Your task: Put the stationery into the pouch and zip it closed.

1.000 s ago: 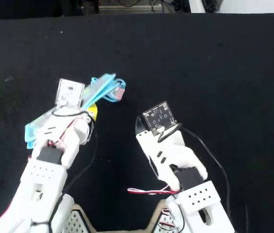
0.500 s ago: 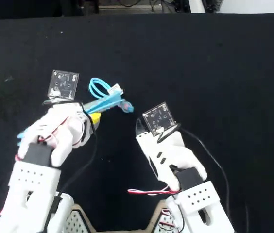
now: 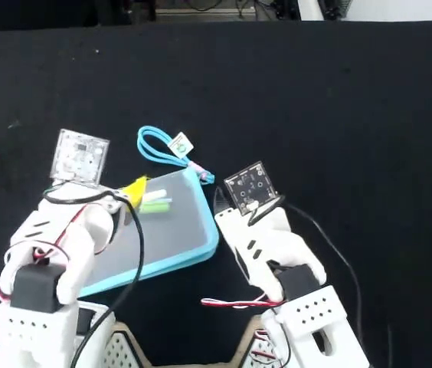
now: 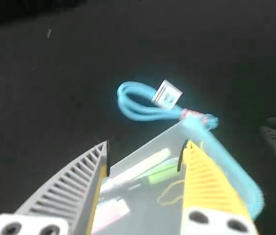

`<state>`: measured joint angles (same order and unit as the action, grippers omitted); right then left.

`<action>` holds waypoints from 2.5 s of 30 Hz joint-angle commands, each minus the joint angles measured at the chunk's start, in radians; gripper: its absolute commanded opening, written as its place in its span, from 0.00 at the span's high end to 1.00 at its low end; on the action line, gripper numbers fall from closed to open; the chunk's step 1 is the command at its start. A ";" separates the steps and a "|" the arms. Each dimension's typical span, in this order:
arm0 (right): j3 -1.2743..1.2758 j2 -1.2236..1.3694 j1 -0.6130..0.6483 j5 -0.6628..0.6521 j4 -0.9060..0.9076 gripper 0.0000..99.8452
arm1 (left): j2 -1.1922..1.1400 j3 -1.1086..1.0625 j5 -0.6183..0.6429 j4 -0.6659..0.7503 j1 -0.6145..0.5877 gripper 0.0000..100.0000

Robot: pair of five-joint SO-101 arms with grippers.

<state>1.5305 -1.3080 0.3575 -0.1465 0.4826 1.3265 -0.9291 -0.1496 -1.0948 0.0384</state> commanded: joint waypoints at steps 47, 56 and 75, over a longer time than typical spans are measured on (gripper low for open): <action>0.082 -0.022 -0.468 0.178 0.566 0.96 | 0.500 -0.769 0.140 -0.181 -0.417 0.93; 0.081 -0.022 -0.470 0.180 0.566 0.96 | 0.499 -0.769 0.133 -0.180 -0.573 0.93; 0.081 -0.022 -0.470 0.180 0.566 0.96 | 0.499 -0.769 -0.014 -0.180 -0.834 0.93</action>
<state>1.6318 -1.3188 -0.1151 0.0253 1.0411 1.8328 -1.6809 -0.1465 -1.2559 -0.8961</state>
